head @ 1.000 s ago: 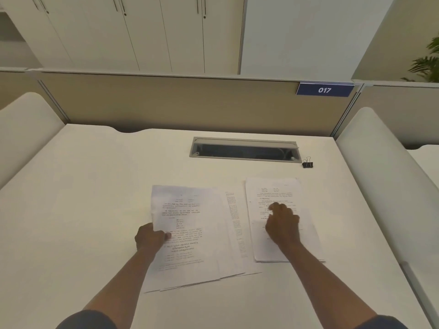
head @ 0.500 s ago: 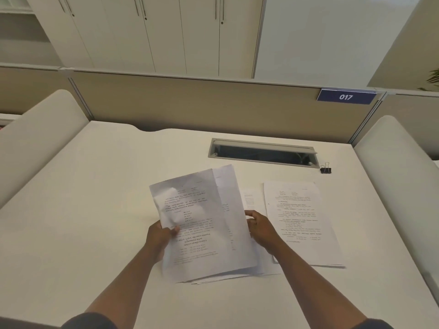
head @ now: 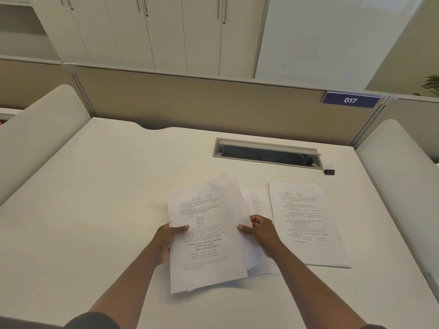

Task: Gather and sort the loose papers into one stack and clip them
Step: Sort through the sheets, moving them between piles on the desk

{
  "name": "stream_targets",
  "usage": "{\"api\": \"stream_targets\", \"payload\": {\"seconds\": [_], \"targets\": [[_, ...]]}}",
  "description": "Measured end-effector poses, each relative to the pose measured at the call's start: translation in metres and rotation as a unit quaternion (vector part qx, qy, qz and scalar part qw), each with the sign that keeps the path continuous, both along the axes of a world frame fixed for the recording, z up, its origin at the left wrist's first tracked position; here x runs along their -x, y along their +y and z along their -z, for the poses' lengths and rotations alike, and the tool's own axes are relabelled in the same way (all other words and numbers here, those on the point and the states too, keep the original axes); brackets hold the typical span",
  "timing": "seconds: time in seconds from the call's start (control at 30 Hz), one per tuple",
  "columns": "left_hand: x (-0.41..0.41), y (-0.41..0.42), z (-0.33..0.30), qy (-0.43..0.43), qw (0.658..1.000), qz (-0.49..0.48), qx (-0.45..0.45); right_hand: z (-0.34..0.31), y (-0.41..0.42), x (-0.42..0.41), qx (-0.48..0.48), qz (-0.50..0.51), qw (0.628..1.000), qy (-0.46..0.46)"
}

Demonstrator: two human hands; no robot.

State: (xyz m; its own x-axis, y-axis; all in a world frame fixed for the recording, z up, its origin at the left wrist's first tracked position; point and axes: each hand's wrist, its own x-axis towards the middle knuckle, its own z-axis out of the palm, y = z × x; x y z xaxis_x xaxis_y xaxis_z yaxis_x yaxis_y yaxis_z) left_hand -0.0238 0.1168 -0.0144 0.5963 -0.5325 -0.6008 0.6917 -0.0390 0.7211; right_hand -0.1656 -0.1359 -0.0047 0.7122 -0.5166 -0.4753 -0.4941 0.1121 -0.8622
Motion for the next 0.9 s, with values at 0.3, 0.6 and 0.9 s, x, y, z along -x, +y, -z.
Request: {"api": "stream_targets", "payload": {"seconds": [0.3, 0.6, 0.9], "targets": [[-0.005, 0.005, 0.008, -0.088, 0.989, -0.029, -0.115, -0.006, 0.021, -0.006, 0.129, -0.017, 0.989, 0.072], [-0.024, 0.027, 0.001, -0.114, 0.98, -0.068, -0.147, 0.006, 0.028, -0.007, 0.376, -0.053, 0.881, 0.282], [-0.039, 0.044, 0.003, -0.167, 0.971, -0.033, -0.167, 0.006, 0.029, -0.012, 0.321, 0.001, 0.904, 0.282]]}}
